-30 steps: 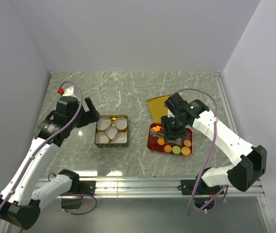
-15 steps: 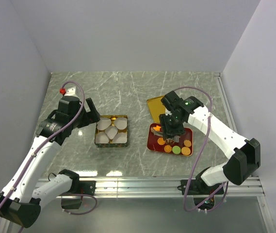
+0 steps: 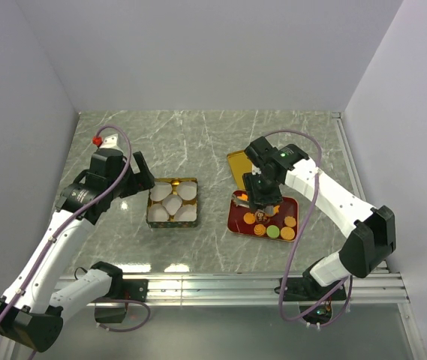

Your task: Pack the cookies

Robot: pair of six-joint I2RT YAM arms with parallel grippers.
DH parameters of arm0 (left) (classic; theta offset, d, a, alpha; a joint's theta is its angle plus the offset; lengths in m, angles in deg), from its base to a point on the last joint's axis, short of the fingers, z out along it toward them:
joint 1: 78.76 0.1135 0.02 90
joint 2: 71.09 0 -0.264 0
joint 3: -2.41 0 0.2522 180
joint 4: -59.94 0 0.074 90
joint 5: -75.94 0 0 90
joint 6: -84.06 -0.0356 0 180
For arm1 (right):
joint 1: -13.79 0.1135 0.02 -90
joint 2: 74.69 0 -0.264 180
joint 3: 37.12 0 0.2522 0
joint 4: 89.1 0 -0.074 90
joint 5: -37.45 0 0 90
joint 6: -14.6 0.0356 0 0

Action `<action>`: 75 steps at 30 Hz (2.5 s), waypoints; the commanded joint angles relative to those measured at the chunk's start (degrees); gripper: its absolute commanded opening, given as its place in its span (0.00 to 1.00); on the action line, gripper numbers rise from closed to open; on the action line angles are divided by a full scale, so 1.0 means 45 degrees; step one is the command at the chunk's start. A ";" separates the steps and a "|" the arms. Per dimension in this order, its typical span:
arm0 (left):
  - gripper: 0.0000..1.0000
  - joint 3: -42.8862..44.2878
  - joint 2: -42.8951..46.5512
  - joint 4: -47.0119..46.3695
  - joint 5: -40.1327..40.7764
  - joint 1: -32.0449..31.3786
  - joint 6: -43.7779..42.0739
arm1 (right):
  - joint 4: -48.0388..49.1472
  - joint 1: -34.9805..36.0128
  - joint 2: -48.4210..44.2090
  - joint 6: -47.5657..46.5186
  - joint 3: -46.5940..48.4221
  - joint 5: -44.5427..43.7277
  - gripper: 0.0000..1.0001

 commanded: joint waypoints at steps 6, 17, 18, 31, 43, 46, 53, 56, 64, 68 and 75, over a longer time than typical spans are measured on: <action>0.97 -0.0039 0.0047 -0.0315 0.0179 -0.0055 -0.0289 | 0.0528 0.0082 0.0033 -0.0090 -0.0122 -0.0097 0.51; 0.97 0.0098 -0.0188 -0.0452 0.0062 -0.0055 -0.0231 | 0.0470 0.0102 -0.0200 -0.0187 -0.0395 -0.0195 0.45; 0.97 0.0098 -0.0169 -0.0452 0.0062 -0.0055 -0.0230 | 0.0469 0.0082 -0.0297 -0.0149 -0.0395 -0.0195 0.45; 0.99 0.1015 -0.0325 -0.0198 0.0764 -0.0055 -0.0406 | -0.0409 0.0102 -0.1235 0.0164 0.0677 -0.0292 0.45; 0.99 0.1816 0.0006 -0.0569 0.1078 -0.0055 -0.0641 | -0.0060 0.0413 -0.1178 0.0087 0.3057 0.1074 0.44; 0.99 0.1681 0.0455 -0.1037 0.1194 -0.0055 -0.0621 | 0.0214 0.0999 -0.0632 -0.0128 0.4091 0.1425 0.45; 1.00 0.0821 0.2135 -0.2502 0.1994 -0.0055 -0.0914 | 0.0215 0.2092 0.1728 -0.0344 0.6672 0.1875 0.45; 0.99 0.0684 0.2428 -0.2698 0.2190 -0.0055 -0.0992 | 0.0312 0.2523 0.2627 -0.0382 0.7532 0.2187 0.45; 1.00 0.0957 0.2526 -0.2113 0.2717 -0.0055 -0.1012 | 0.0606 0.3383 0.4719 -0.0500 0.9193 0.2520 0.45; 0.99 0.1016 0.2585 -0.1917 0.2777 -0.0055 -0.1012 | 0.0918 0.3402 0.5833 -0.0500 0.9700 0.3104 0.45; 0.99 0.0821 0.2663 -0.2034 0.2894 -0.0055 -0.1110 | 0.0899 0.3402 0.7219 -0.0441 1.0600 0.3184 0.44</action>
